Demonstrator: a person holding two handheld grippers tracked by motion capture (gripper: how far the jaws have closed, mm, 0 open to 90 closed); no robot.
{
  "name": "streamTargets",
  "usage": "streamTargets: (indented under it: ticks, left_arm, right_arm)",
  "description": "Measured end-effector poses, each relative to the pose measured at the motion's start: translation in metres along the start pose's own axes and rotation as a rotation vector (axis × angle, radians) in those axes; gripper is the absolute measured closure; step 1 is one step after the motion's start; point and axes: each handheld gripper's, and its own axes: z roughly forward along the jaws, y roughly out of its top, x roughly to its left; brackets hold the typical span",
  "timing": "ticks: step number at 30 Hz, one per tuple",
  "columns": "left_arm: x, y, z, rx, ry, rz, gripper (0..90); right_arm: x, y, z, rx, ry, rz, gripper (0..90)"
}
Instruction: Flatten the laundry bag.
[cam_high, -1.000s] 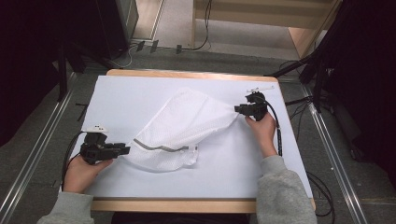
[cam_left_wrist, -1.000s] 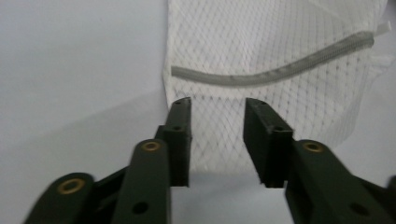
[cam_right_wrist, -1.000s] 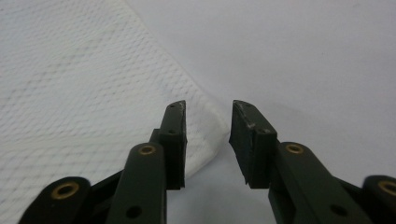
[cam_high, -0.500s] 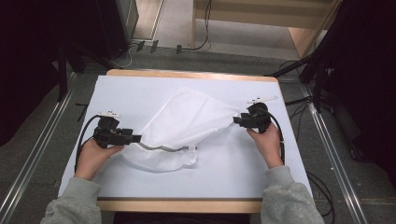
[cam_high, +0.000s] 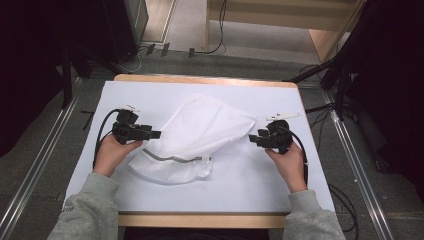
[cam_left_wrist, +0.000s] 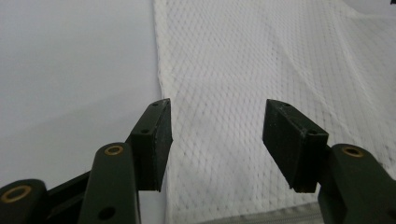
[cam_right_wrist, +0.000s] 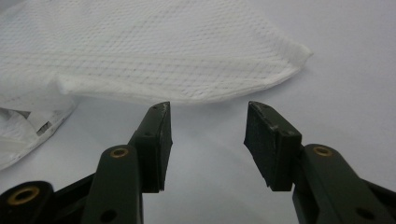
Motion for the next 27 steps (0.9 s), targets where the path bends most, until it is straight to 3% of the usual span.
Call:
streamTargets:
  ticks: [3, 6, 9, 12, 15, 19, 27]
  left_arm:
    - [0.000, 0.003, 0.005, 0.003, -0.006, 0.004, 46.5]
    - [0.000, 0.004, 0.010, 0.018, 0.023, -0.003, 48.0]
    - [0.001, 0.003, 0.014, 0.003, 0.028, -0.008, 51.4]
    - [0.001, 0.003, 0.018, -0.002, 0.018, 0.027, 55.6]
    - [0.001, 0.006, 0.019, -0.006, 0.010, 0.037, 58.8]
    - [0.006, 0.008, 0.024, -0.004, -0.025, 0.007, 58.4]
    - [0.008, 0.013, 0.038, 0.016, 0.008, 0.028, 58.2]
  right_arm:
    - [0.005, -0.004, -0.002, 0.004, 0.003, -0.008, 51.9]
    - [0.009, -0.007, -0.004, 0.012, 0.015, 0.000, 51.7]
    - [0.011, -0.011, -0.005, 0.015, 0.030, 0.001, 50.9]
    - [0.014, -0.015, -0.007, 0.006, 0.036, 0.006, 50.1]
    - [0.018, -0.019, -0.010, 0.000, 0.047, 0.007, 49.7]
    - [0.026, -0.024, -0.013, -0.006, 0.054, -0.013, 48.0]
    - [0.036, -0.031, -0.011, 0.008, 0.069, -0.013, 43.5]
